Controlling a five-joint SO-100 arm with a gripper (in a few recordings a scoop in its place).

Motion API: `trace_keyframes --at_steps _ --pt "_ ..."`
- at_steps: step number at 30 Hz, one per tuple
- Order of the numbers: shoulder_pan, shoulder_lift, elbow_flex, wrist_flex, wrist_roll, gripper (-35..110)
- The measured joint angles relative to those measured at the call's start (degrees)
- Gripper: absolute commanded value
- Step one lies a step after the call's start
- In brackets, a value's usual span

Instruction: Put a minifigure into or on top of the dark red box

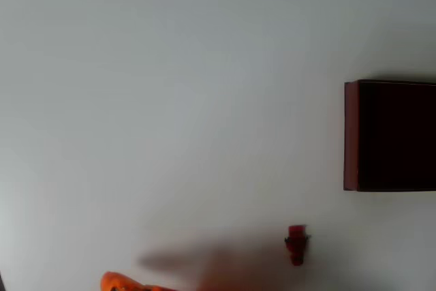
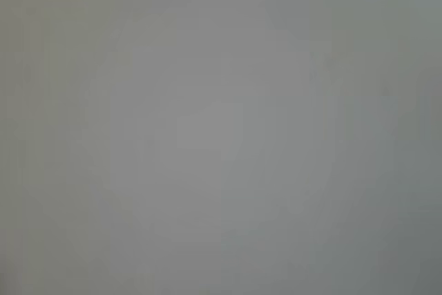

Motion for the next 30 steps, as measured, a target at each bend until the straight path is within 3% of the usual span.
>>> trace_keyframes --at_steps 24,30 --pt "0.0 0.0 0.0 0.0 0.0 0" --pt "2.8 0.0 0.0 0.4 6.2 0"
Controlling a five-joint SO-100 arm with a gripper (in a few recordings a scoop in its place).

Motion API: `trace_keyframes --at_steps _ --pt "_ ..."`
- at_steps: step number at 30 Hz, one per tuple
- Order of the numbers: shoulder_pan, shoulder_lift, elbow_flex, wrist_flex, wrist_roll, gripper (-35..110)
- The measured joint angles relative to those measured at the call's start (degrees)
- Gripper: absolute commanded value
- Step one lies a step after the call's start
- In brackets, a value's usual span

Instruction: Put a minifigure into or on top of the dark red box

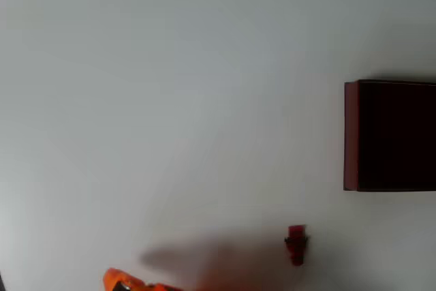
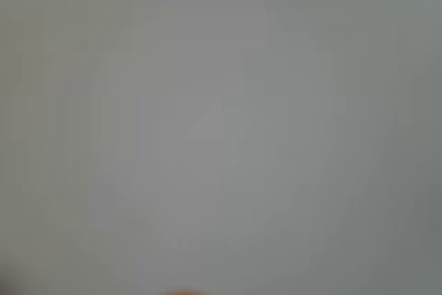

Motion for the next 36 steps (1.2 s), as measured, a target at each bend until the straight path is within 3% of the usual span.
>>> trace_keyframes --at_steps 6,11,16,26,32,36 --pt "10.4 0.0 0.4 -1.1 16.1 0" --pt "18.5 0.0 0.1 0.0 40.5 0" --pt "27.0 -0.7 -7.6 8.5 58.1 6" --pt "47.5 -26.3 -32.7 19.9 68.5 19" --pt "58.7 -31.1 -33.8 23.7 75.2 22" --pt "67.3 -35.7 -33.1 22.5 73.5 23"
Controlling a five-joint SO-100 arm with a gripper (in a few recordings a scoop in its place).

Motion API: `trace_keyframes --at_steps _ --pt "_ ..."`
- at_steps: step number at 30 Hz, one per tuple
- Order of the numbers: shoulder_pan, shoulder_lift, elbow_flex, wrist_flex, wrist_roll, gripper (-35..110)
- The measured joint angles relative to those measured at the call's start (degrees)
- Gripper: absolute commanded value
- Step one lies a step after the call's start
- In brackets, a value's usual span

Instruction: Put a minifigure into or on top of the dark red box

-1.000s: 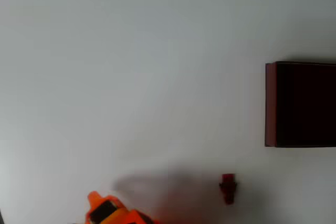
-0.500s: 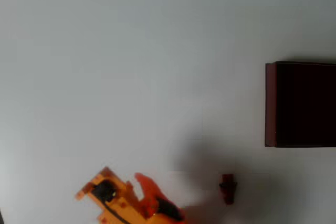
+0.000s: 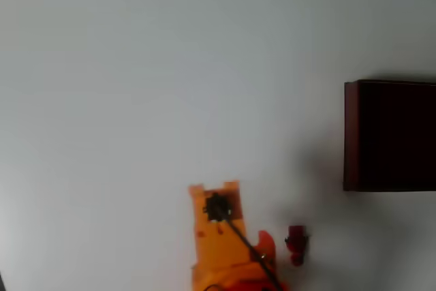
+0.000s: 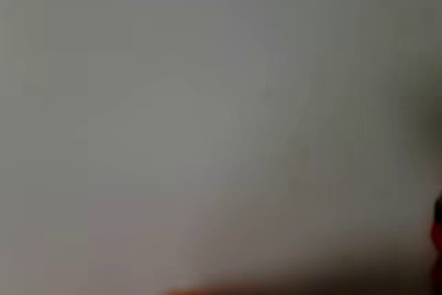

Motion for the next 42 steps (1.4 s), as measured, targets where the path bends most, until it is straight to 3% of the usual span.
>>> trace_keyframes --at_steps 5,22,31,42 --pt "7.6 -9.1 0.7 -4.8 -1.6 23" --pt "17.0 -35.5 -1.1 -19.8 -3.7 23" --pt "21.7 -36.7 -3.4 -22.4 -17.9 22" --pt "42.2 -33.7 -3.6 -21.6 -30.6 22"
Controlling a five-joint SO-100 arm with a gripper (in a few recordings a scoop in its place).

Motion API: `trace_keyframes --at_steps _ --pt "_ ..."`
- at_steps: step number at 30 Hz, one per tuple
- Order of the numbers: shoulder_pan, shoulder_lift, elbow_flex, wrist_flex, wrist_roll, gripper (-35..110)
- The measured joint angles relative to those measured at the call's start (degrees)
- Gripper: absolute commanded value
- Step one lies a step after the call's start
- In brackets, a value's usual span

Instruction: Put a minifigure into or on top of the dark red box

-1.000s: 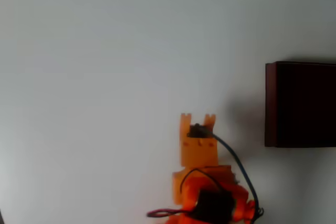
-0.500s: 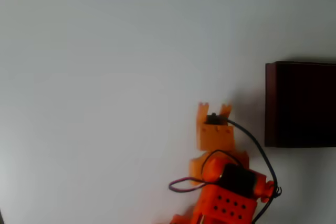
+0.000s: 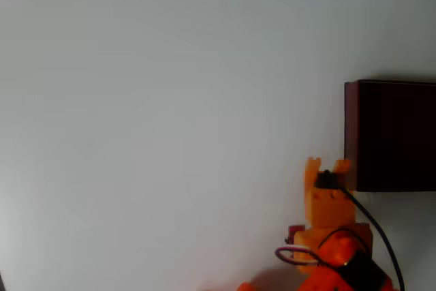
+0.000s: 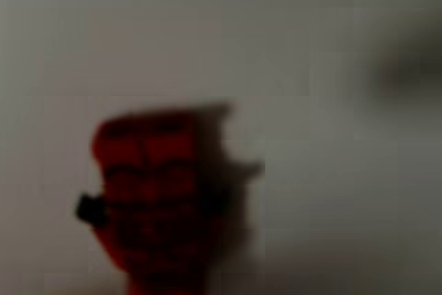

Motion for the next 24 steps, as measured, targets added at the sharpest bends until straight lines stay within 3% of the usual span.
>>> trace_keyframes --at_steps 7,17,24 --pt "6.6 1.6 1.4 1.9 0.1 21" --pt "-6.0 2.4 4.3 7.6 16.3 22" --pt "-5.8 4.0 10.3 3.7 16.8 23"
